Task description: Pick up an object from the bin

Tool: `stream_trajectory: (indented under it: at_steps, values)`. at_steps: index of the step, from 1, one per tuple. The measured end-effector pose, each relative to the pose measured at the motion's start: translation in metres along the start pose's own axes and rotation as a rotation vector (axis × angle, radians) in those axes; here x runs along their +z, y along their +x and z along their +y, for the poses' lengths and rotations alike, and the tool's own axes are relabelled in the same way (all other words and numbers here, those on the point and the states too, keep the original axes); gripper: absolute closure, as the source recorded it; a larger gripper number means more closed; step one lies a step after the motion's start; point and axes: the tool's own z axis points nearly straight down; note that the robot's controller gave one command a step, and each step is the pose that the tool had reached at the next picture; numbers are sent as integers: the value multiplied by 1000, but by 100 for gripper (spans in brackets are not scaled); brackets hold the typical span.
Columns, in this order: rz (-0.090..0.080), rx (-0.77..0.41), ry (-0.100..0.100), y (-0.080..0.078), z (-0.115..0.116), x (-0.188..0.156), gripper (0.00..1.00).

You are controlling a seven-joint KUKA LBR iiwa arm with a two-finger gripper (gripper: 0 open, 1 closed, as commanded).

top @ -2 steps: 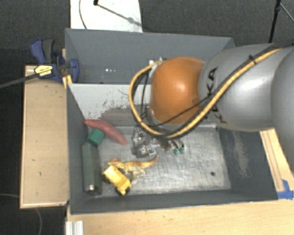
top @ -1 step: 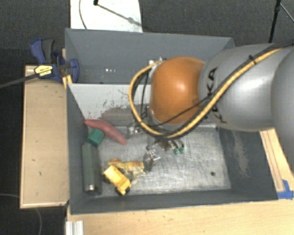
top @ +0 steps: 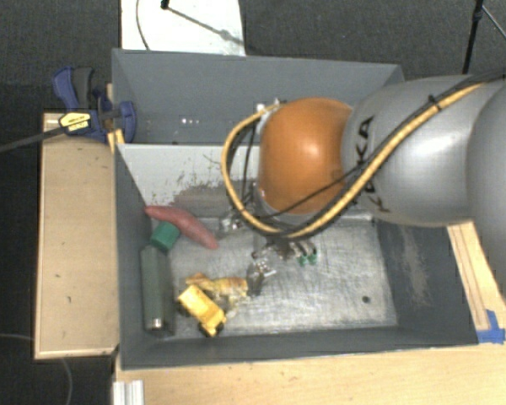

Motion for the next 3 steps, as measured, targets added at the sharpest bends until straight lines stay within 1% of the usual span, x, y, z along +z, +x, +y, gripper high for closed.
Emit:
stream_trajectory:
  at_steps: [1, 2, 3]
  values:
    - [-7, -47, 1, 5, -2, 52, 0]
    - [-2, 37, -1, 17, 1, 97, 100]
    - [-2, 37, -1, 17, 0, 97, 100]
